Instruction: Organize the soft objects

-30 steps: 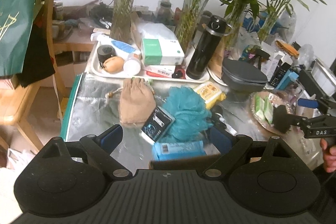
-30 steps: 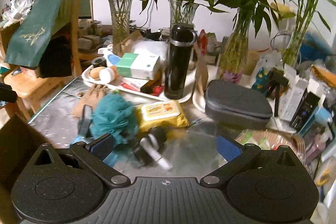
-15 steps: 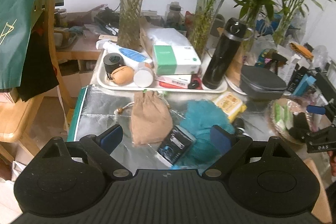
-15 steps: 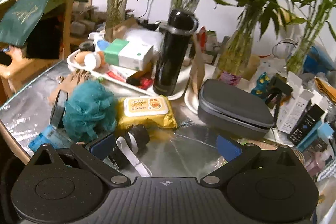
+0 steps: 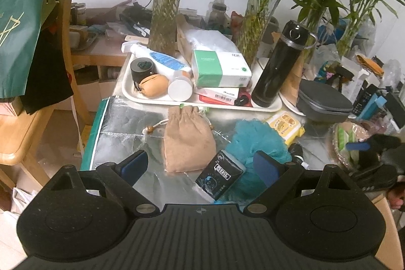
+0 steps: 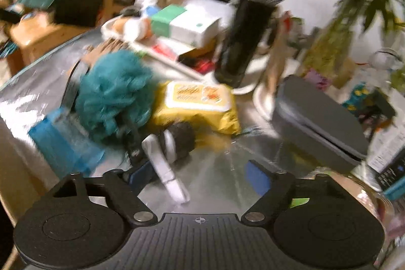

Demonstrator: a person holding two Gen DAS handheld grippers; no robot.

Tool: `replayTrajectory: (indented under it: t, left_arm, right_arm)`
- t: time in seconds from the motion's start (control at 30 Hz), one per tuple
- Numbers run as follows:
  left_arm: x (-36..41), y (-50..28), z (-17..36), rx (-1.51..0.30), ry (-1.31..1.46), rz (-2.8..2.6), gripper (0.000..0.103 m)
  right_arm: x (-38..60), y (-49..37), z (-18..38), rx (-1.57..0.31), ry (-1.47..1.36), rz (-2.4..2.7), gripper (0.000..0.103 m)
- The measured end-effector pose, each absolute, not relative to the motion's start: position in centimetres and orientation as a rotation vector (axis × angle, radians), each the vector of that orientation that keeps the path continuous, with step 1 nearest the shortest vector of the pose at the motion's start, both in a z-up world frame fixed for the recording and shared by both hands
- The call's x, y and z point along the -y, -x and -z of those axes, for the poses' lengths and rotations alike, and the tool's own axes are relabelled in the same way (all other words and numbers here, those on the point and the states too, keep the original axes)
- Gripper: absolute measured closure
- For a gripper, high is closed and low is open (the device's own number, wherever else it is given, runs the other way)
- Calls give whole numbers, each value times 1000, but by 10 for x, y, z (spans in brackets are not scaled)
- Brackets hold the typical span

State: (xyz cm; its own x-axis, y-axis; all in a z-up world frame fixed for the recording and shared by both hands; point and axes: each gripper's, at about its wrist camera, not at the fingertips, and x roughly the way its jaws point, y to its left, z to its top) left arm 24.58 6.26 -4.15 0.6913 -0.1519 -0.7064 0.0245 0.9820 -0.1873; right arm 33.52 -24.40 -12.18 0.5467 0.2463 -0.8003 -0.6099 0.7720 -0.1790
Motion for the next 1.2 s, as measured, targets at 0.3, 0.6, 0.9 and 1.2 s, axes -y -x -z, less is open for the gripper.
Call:
replayTrajectory:
  t: [0.3, 0.6, 0.9, 1.2]
  left_arm:
    - [-65, -247, 41, -807, 178, 90, 12]
    - [-65, -249, 43, -825, 180, 92, 12]
    - [-63, -251, 46, -838, 172, 91, 12]
    - [-62, -253, 48, -839, 174, 99, 12]
  right_arm:
    - [227, -347, 158, -929, 576, -621, 48]
    - [220, -357, 170, -953, 602, -653, 62]
    - [215, -362, 177, -969, 589, -670, 81]
    - [222, -363, 147, -912, 531, -622, 89]
